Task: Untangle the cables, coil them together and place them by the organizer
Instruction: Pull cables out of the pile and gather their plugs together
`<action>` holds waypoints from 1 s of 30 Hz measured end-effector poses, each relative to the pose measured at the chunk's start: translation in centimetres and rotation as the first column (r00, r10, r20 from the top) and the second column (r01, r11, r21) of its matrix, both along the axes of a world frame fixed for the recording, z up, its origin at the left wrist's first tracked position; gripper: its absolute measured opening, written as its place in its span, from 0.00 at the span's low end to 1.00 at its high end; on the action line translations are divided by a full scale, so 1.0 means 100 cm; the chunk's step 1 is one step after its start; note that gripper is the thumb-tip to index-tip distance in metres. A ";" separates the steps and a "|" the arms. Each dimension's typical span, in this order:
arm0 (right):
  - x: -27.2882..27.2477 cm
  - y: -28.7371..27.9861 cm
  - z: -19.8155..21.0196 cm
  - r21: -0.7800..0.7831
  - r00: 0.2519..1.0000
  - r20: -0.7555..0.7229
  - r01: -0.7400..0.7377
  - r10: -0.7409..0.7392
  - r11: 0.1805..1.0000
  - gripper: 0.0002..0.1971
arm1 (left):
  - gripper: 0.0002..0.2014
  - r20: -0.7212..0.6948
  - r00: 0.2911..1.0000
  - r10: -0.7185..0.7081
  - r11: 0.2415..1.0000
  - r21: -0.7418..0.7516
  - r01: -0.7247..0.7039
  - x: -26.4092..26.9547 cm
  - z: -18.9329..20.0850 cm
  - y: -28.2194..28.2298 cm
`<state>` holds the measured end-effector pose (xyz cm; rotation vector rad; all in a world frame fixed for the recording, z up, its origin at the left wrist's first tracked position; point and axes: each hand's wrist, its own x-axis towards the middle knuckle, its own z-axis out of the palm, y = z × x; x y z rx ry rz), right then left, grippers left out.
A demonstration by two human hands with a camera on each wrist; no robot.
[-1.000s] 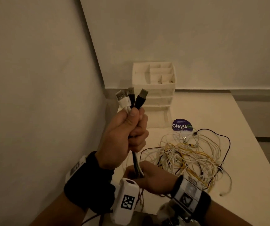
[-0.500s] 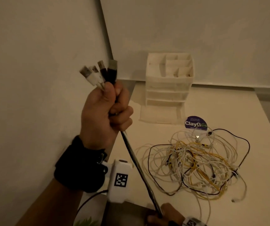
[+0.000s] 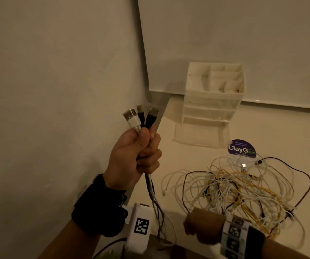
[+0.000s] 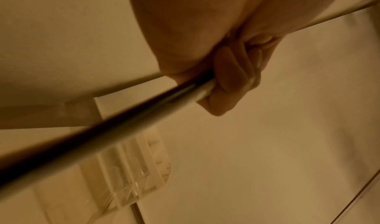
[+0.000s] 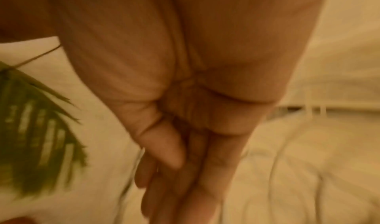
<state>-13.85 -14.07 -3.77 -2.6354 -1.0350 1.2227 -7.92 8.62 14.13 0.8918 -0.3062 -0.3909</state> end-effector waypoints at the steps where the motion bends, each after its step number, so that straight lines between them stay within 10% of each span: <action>1: 0.026 0.014 0.007 0.050 0.996 0.081 0.043 -0.047 0.998 0.18 | 0.16 -0.011 1.000 -0.001 1.000 -0.007 0.001 0.000 -0.003 -0.001; 5: 0.094 0.070 0.006 0.100 0.891 0.430 0.115 -0.147 0.988 0.22 | 0.17 -0.023 1.000 0.007 1.000 -0.008 -0.007 0.001 -0.011 -0.005; 11: 0.112 0.078 -0.033 -0.173 0.912 0.409 0.101 -0.022 0.980 0.18 | 0.17 -0.056 0.998 0.030 0.999 -0.024 -0.032 0.005 -0.010 0.000; 15: 0.113 0.052 -0.009 0.188 0.849 0.432 0.245 -0.304 0.951 0.13 | 0.17 -0.087 0.995 0.043 0.999 -0.011 -0.044 0.013 -0.010 -0.004; 17: 0.112 0.029 0.019 0.486 0.736 0.304 0.426 -0.605 0.763 0.13 | 0.14 -0.114 0.992 0.058 0.998 0.018 -0.057 0.022 -0.009 -0.012; 20: 0.100 -0.013 0.066 0.781 0.459 -0.068 0.577 -0.886 0.239 0.13 | 0.14 -0.102 0.992 0.077 0.993 0.094 -0.068 0.037 -0.003 -0.030; 24: 0.074 -0.057 0.121 0.724 0.322 -0.627 0.577 -0.709 -0.378 0.16 | 0.16 -0.028 0.996 0.087 0.981 0.174 -0.081 0.058 0.000 -0.068; 26: 0.059 -0.065 0.144 0.732 0.372 -0.653 0.534 -0.660 -0.423 0.15 | 0.16 -0.026 0.998 0.065 0.985 0.162 -0.060 0.065 0.002 -0.094; 30: 0.041 -0.067 0.174 0.892 0.372 -0.392 0.379 -0.841 -0.248 0.11 | 0.18 0.021 1.000 -0.005 0.978 0.209 0.000 0.068 0.011 -0.146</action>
